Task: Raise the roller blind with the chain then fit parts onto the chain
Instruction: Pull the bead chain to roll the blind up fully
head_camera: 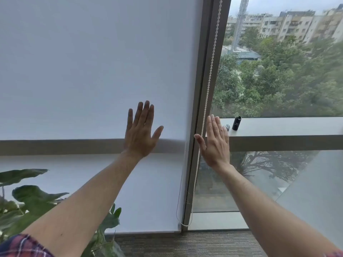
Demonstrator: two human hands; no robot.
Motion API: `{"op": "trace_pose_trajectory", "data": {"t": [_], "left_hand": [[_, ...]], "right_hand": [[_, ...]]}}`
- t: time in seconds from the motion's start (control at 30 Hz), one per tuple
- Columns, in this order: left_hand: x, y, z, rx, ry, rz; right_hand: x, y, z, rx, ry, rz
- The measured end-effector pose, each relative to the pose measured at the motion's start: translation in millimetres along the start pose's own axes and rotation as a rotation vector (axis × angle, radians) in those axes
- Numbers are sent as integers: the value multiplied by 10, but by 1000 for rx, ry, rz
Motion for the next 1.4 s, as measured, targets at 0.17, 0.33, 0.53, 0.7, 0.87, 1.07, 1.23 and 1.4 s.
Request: {"op": "trace_pose_trajectory", "data": {"t": [0.17, 0.33, 0.53, 0.7, 0.87, 1.07, 1.23, 1.4], "left_hand": [[45, -288, 324, -133, 43, 20], [281, -542, 589, -326, 43, 178], [641, -792, 835, -669, 296, 752], [697, -765, 776, -592, 555, 1149], [736, -748, 756, -533, 590, 1248], [780, -716, 719, -523, 562, 1282], [808, -725, 745, -541, 556, 1326], [862, -712, 782, -559, 467, 1264]], "right_hand": [[78, -211, 123, 15, -116, -245], [72, -291, 219, 86, -213, -502], [-59, -439, 304, 105, -271, -739], [-116, -525, 377, 127, -338, -869], [-165, -600, 461, 154, -337, -946], [-201, -750, 735, 149, -429, -934], [-263, -807, 807, 149, -464, -1002], [-277, -787, 880, 152, -449, -996]]}}
Point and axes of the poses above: each hand's wrist, its own z-axis away from the middle knuckle, its own y-axis out of the back of the hand, x = y × z, the point moved 10 cm from there along -z, towards the middle knuckle, and after that the axes turned 14 degrees about y, right-handed, at the moved point
